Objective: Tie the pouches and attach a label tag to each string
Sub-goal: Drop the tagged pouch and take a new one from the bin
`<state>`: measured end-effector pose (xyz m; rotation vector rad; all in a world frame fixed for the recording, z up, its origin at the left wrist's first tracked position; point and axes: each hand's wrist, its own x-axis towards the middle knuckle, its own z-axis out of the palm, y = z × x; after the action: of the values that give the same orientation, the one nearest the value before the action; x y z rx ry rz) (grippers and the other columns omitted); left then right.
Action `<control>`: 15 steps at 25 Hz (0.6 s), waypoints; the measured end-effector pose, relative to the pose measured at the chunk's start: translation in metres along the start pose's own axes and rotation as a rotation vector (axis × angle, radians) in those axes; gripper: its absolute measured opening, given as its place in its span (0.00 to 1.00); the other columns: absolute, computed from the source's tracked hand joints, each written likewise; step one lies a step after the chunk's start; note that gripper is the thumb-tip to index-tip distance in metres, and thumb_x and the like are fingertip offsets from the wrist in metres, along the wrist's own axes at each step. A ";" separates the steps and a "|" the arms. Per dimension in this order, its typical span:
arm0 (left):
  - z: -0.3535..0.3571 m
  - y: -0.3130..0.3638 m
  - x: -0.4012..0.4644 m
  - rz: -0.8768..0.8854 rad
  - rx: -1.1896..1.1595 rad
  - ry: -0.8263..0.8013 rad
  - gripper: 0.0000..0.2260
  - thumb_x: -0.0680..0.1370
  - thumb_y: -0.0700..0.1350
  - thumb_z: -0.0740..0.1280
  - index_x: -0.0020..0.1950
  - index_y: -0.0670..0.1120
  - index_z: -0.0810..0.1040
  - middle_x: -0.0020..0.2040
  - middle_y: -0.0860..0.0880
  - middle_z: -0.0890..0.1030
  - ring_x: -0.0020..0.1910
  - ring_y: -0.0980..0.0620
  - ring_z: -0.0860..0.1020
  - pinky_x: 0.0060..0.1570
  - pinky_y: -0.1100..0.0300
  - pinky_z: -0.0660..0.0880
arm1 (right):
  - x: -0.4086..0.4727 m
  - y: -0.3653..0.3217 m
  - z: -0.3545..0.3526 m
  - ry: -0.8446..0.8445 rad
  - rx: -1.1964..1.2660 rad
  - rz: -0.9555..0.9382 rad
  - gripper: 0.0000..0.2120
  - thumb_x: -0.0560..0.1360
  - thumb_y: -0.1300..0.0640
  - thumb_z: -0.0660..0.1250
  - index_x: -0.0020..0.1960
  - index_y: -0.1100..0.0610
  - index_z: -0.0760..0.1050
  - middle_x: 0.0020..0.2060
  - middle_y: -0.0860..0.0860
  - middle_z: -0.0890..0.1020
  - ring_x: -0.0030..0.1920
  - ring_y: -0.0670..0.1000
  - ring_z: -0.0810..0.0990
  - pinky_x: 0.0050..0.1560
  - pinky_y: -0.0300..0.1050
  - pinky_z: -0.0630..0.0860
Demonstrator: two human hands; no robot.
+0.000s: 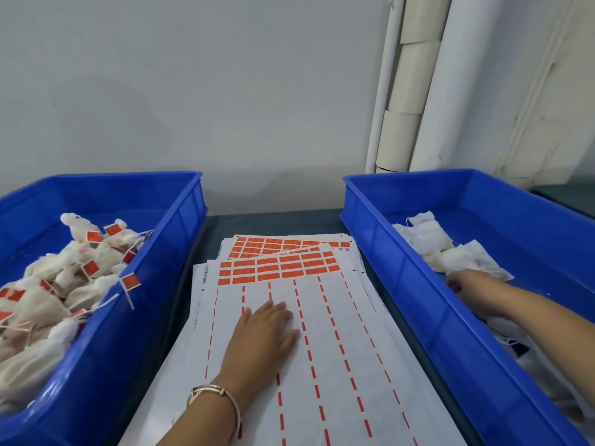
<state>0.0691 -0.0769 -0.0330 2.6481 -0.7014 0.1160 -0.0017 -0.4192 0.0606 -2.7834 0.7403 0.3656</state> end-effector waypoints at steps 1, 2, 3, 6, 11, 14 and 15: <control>0.000 0.001 0.000 -0.001 0.000 -0.001 0.21 0.79 0.62 0.54 0.71 0.58 0.65 0.73 0.61 0.62 0.74 0.59 0.56 0.71 0.56 0.43 | 0.000 0.000 0.001 0.022 0.027 0.000 0.06 0.75 0.57 0.65 0.39 0.52 0.73 0.35 0.46 0.77 0.33 0.44 0.71 0.29 0.35 0.63; -0.001 0.001 0.000 -0.002 0.002 -0.002 0.21 0.79 0.61 0.54 0.71 0.57 0.65 0.73 0.61 0.62 0.74 0.59 0.56 0.71 0.56 0.43 | -0.001 -0.001 0.002 0.038 0.056 0.002 0.06 0.74 0.57 0.65 0.39 0.53 0.72 0.34 0.46 0.77 0.32 0.45 0.71 0.28 0.34 0.62; -0.001 0.001 -0.001 -0.002 0.004 -0.004 0.21 0.79 0.61 0.54 0.71 0.57 0.65 0.73 0.60 0.62 0.74 0.59 0.56 0.71 0.56 0.44 | -0.002 -0.003 0.003 0.046 0.107 0.003 0.06 0.74 0.57 0.65 0.38 0.53 0.72 0.33 0.46 0.76 0.31 0.45 0.71 0.27 0.34 0.63; -0.002 0.001 -0.001 -0.008 -0.001 -0.006 0.21 0.79 0.61 0.54 0.70 0.57 0.66 0.73 0.60 0.62 0.74 0.59 0.57 0.72 0.56 0.44 | -0.005 -0.010 0.003 0.062 0.382 0.034 0.03 0.74 0.54 0.65 0.43 0.48 0.72 0.37 0.47 0.80 0.35 0.46 0.76 0.29 0.37 0.67; 0.000 0.000 -0.003 -0.009 -0.035 0.024 0.20 0.79 0.61 0.54 0.70 0.58 0.67 0.73 0.61 0.63 0.73 0.59 0.58 0.70 0.58 0.43 | -0.004 -0.011 0.006 0.104 0.425 0.009 0.09 0.75 0.58 0.66 0.40 0.55 0.83 0.32 0.49 0.83 0.34 0.50 0.76 0.32 0.40 0.69; 0.001 -0.001 -0.003 -0.007 -0.039 0.035 0.21 0.78 0.61 0.54 0.69 0.58 0.67 0.72 0.61 0.64 0.73 0.59 0.58 0.69 0.59 0.43 | -0.005 -0.005 -0.003 0.261 0.584 0.019 0.06 0.75 0.57 0.68 0.42 0.57 0.81 0.41 0.53 0.82 0.39 0.52 0.76 0.37 0.44 0.69; 0.002 -0.001 -0.002 -0.009 -0.039 0.035 0.21 0.78 0.61 0.55 0.69 0.58 0.67 0.72 0.61 0.64 0.73 0.59 0.59 0.69 0.59 0.43 | -0.007 -0.003 -0.008 0.321 0.664 0.020 0.05 0.75 0.56 0.68 0.43 0.56 0.81 0.40 0.52 0.81 0.38 0.51 0.75 0.36 0.45 0.69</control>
<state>0.0675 -0.0759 -0.0352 2.6051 -0.6740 0.1441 -0.0050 -0.4161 0.0706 -2.2142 0.7781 -0.2908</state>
